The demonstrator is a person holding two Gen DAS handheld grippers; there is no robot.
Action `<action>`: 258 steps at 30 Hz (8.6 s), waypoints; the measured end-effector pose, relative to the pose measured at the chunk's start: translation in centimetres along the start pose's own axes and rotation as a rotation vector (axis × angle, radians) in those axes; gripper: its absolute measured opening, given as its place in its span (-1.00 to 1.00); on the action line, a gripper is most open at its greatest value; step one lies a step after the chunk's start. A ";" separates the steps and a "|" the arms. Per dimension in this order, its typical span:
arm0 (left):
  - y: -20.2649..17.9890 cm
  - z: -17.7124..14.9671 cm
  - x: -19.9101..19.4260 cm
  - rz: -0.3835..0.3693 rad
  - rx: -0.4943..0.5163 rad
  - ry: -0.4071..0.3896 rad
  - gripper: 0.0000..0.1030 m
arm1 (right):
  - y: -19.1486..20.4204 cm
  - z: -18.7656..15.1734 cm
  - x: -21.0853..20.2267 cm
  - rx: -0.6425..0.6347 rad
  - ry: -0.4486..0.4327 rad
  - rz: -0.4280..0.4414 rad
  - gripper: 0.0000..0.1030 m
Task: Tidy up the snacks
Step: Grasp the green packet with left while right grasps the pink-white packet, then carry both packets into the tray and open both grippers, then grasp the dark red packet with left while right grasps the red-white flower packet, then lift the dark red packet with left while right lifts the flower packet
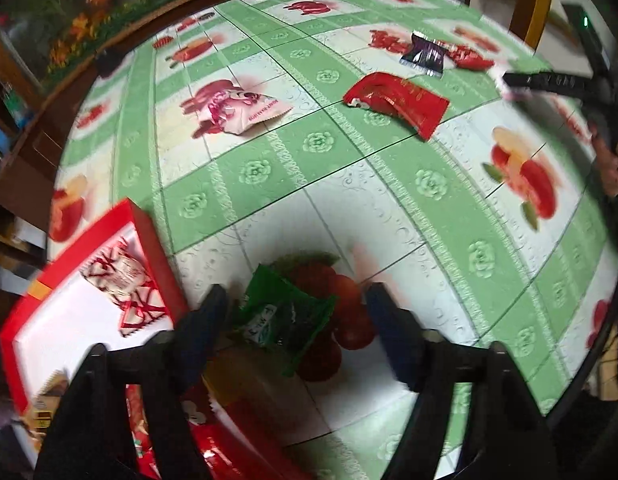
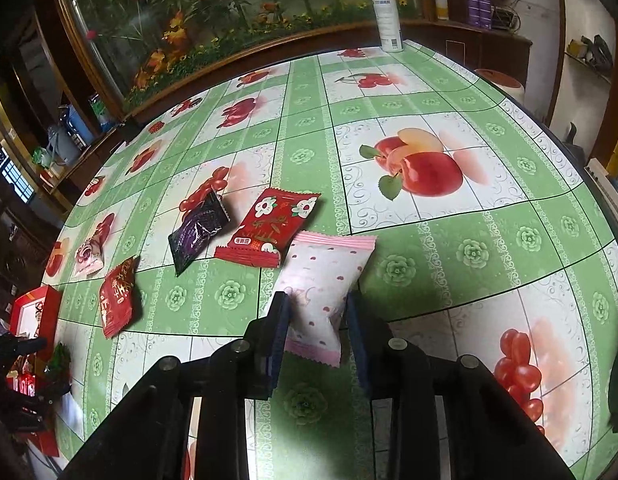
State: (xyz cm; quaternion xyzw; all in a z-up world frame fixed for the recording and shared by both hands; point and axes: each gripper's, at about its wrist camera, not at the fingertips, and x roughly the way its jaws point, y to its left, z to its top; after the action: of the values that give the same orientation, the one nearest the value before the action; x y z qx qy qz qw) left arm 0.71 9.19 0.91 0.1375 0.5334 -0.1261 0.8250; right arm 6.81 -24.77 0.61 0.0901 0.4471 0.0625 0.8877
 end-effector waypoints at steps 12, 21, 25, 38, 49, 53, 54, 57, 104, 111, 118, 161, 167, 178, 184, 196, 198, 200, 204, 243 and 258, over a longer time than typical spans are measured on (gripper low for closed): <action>-3.9 -1.4 -1.2 0.030 0.059 -0.075 -0.57 | 0.4 -0.2 0.0 -0.032 -0.011 -0.013 -0.42; -6.5 -2.8 -2.8 -0.063 -0.027 -0.158 -0.59 | 0.2 -0.3 -0.2 -0.011 -0.016 0.008 -0.52; -6.9 -3.2 -3.7 -0.105 -0.049 -0.199 -0.60 | 0.0 -0.3 -0.4 0.001 -0.024 0.012 -0.56; -6.1 -4.9 -5.3 -0.104 -0.070 -0.248 -0.70 | 1.9 -1.9 -0.3 0.017 0.032 0.172 -0.65; -4.1 -6.4 -3.6 -0.077 -0.167 -0.214 0.08 | 5.4 -4.5 -1.3 -0.124 0.007 0.160 -0.55; -3.7 -6.9 -4.8 -0.078 -0.179 -0.250 0.09 | 6.1 -4.6 -1.3 -0.159 0.008 0.154 -0.41; -3.7 -7.1 -5.3 -0.071 -0.177 -0.261 0.15 | 6.3 -4.7 -1.3 -0.169 0.008 0.153 -0.33; -3.8 -7.6 -6.0 -0.010 -0.150 -0.279 0.40 | 6.8 -5.0 -1.4 -0.199 0.007 0.147 -0.16; -3.0 -9.7 -9.2 -0.174 -0.212 -0.377 -0.34 | 10.4 -7.2 -4.6 -0.053 -0.051 0.573 -0.77; 2.4 -11.6 -11.4 -0.069 -0.321 -0.445 -0.34 | 18.7 -6.8 -3.2 -0.105 0.042 0.744 -0.77; 7.7 -14.0 -11.3 0.025 -0.449 -0.451 -0.34 | 28.3 -7.2 -1.6 -0.211 0.136 0.852 -0.78; -3.4 8.7 -2.2 0.103 -0.359 -0.264 0.46 | -0.5 5.4 2.5 0.176 -0.113 0.241 0.17; -4.0 12.4 1.7 0.157 -0.395 -0.207 0.46 | 0.1 5.5 3.6 0.149 -0.047 0.227 0.12; -5.9 11.6 5.3 0.112 -0.356 -0.156 0.47 | 0.9 5.2 4.3 0.122 -0.020 0.196 0.16; -6.2 8.5 3.9 0.056 -0.299 -0.151 0.47 | 3.6 4.6 4.7 -0.035 -0.018 0.137 -0.29; -3.7 5.3 0.4 0.093 -0.349 -0.197 0.46 | 4.9 2.7 2.3 -0.160 0.094 0.300 -0.37; -3.3 6.0 0.3 0.097 -0.360 -0.204 0.46 | 4.2 2.8 1.8 -0.149 0.099 0.307 -0.18; -3.5 7.0 0.7 0.106 -0.349 -0.206 0.46 | 4.0 2.8 1.7 -0.146 0.121 0.315 0.04; -5.2 8.8 2.1 0.144 -0.269 -0.186 0.46 | 5.1 2.5 1.9 -0.182 0.143 0.321 0.09; -3.8 1.5 0.4 0.011 -0.113 -0.070 0.29 | 11.4 -1.2 2.3 -0.458 0.129 0.280 -0.08; -2.6 2.6 1.5 0.021 -0.420 -0.050 0.52 | 11.7 -1.4 2.4 -0.492 0.119 0.234 0.34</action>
State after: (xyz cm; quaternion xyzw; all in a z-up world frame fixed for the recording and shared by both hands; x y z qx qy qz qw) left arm 2.61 5.70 0.30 -0.0349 0.5258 -0.0071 0.8498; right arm 6.72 -12.76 0.42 -0.0809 0.4563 0.2765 0.8419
